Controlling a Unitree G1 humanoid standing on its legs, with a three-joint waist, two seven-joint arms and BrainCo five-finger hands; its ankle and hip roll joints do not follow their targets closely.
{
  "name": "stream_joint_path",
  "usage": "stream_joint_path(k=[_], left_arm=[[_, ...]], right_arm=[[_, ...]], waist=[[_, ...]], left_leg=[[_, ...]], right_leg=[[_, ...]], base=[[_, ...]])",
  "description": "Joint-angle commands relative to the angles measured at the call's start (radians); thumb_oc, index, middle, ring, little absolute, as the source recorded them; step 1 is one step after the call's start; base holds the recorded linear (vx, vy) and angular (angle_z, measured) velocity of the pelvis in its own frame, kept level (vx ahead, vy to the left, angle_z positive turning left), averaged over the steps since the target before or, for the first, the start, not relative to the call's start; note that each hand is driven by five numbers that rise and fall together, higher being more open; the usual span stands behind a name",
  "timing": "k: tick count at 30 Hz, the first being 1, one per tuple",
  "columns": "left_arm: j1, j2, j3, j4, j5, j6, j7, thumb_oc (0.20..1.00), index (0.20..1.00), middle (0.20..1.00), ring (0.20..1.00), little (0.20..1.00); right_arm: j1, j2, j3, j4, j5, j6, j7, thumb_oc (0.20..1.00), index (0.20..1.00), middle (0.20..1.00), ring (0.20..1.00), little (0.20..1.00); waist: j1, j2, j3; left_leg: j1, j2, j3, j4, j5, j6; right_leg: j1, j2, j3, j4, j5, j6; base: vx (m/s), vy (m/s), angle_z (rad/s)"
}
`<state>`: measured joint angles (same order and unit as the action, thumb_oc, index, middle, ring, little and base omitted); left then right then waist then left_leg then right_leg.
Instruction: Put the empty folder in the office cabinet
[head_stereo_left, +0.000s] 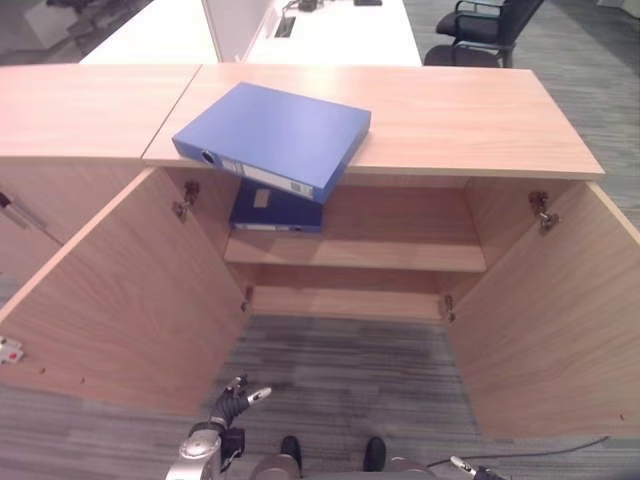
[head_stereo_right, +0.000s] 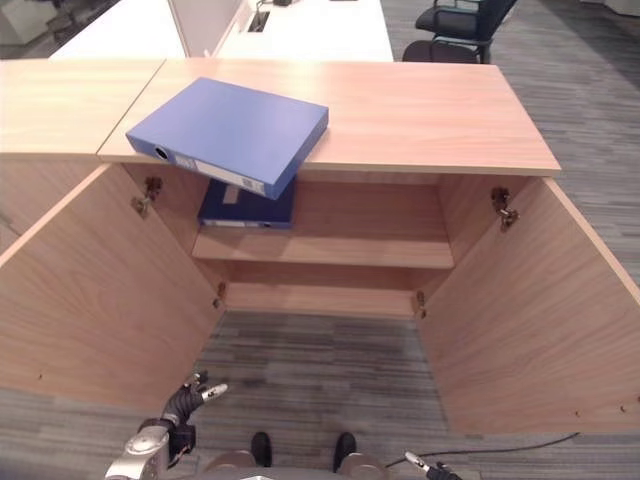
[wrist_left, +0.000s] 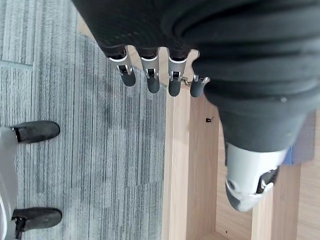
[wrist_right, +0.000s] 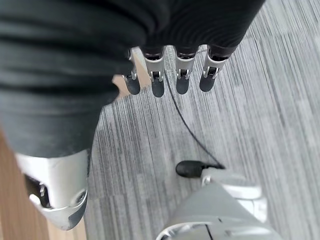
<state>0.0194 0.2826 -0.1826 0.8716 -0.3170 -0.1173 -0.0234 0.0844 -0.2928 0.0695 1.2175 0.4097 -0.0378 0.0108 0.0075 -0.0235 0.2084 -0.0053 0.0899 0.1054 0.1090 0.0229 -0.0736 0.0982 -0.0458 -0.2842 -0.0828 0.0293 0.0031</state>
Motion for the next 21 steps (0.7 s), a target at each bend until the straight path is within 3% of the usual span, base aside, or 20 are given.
stream_joint_path(k=[1, 4, 6, 8, 15, 19, 21], left_arm=[[-0.053, -0.019, 0.008, 0.027, -0.001, -0.021, 0.014, 1.0, 1.0, 1.0, 1.0, 1.0], [-0.052, -0.026, 0.004, 0.05, 0.017, -0.023, 0.015, 1.0, 1.0, 1.0, 1.0, 1.0], [-0.054, -0.027, -0.01, 0.074, 0.038, -0.023, 0.013, 1.0, 1.0, 1.0, 1.0, 1.0], [-0.055, -0.026, -0.008, 0.079, 0.036, -0.025, 0.015, 1.0, 1.0, 1.0, 1.0, 1.0], [-0.039, -0.028, 0.011, 0.141, 0.042, -0.021, 0.014, 1.0, 1.0, 1.0, 1.0, 1.0], [-0.044, -0.021, 0.009, 0.14, 0.053, -0.021, 0.014, 1.0, 1.0, 1.0, 1.0, 1.0], [-0.049, -0.006, 0.003, 0.118, 0.061, -0.02, 0.013, 1.0, 1.0, 1.0, 1.0, 1.0]], right_arm=[[-0.018, -0.046, 0.011, -0.019, -0.001, -0.021, 0.0, 1.0, 1.0, 1.0, 1.0, 1.0], [-0.021, -0.052, 0.008, -0.01, -0.005, -0.021, -0.005, 1.0, 1.0, 1.0, 1.0, 1.0], [-0.038, -0.06, 0.015, 0.001, -0.013, -0.02, -0.015, 1.0, 1.0, 1.0, 1.0, 1.0], [-0.048, -0.061, 0.021, 0.005, -0.014, -0.019, -0.018, 1.0, 1.0, 1.0, 1.0, 1.0], [-0.08, -0.037, 0.049, 0.016, -0.031, -0.019, -0.016, 1.0, 1.0, 1.0, 1.0, 1.0], [-0.088, -0.026, 0.057, 0.024, -0.039, -0.014, -0.014, 1.0, 1.0, 1.0, 1.0, 1.0], [-0.095, -0.024, 0.053, 0.031, -0.045, -0.009, -0.013, 1.0, 1.0, 1.0, 1.0, 1.0]], waist=[[-0.002, 0.002, 0.051], [0.009, 0.003, 0.045], [0.038, 0.014, 0.049], [0.049, 0.011, 0.054], [0.084, 0.011, 0.022], [0.092, -0.01, 0.003], [0.095, -0.027, -0.014]], left_leg=[[-0.091, 0.087, -0.017, 0.131, 0.03, -0.072], [-0.119, 0.062, -0.014, 0.076, 0.034, -0.059], [-0.194, 0.042, -0.026, -0.031, 0.095, -0.057], [-0.22, 0.031, -0.025, -0.056, 0.102, -0.056], [-0.223, 0.072, 0.002, -0.103, 0.169, -0.053], [-0.222, 0.066, 0.03, -0.088, 0.157, -0.037], [-0.219, 0.046, 0.058, -0.068, 0.126, -0.014]], right_leg=[[0.049, -0.041, 0.071, 0.081, -0.136, 0.062], [0.062, -0.037, 0.07, 0.057, -0.136, 0.072], [0.083, -0.019, 0.092, 0.041, -0.149, 0.084], [0.093, -0.018, 0.105, 0.04, -0.159, 0.088], [0.163, -0.003, 0.172, 0.034, -0.218, 0.095], [0.155, -0.025, 0.182, 0.067, -0.231, 0.106], [0.128, -0.053, 0.186, 0.124, -0.23, 0.129]], base=[[0.05, -0.064, 0.14], [0.13, -0.026, 0.03], [0.24, -0.001, -0.02], [0.14, -0.001, -0.18], [0.24, 0.075, -0.52], [0.22, 0.128, -0.33], [0.26, 0.228, -0.05]])
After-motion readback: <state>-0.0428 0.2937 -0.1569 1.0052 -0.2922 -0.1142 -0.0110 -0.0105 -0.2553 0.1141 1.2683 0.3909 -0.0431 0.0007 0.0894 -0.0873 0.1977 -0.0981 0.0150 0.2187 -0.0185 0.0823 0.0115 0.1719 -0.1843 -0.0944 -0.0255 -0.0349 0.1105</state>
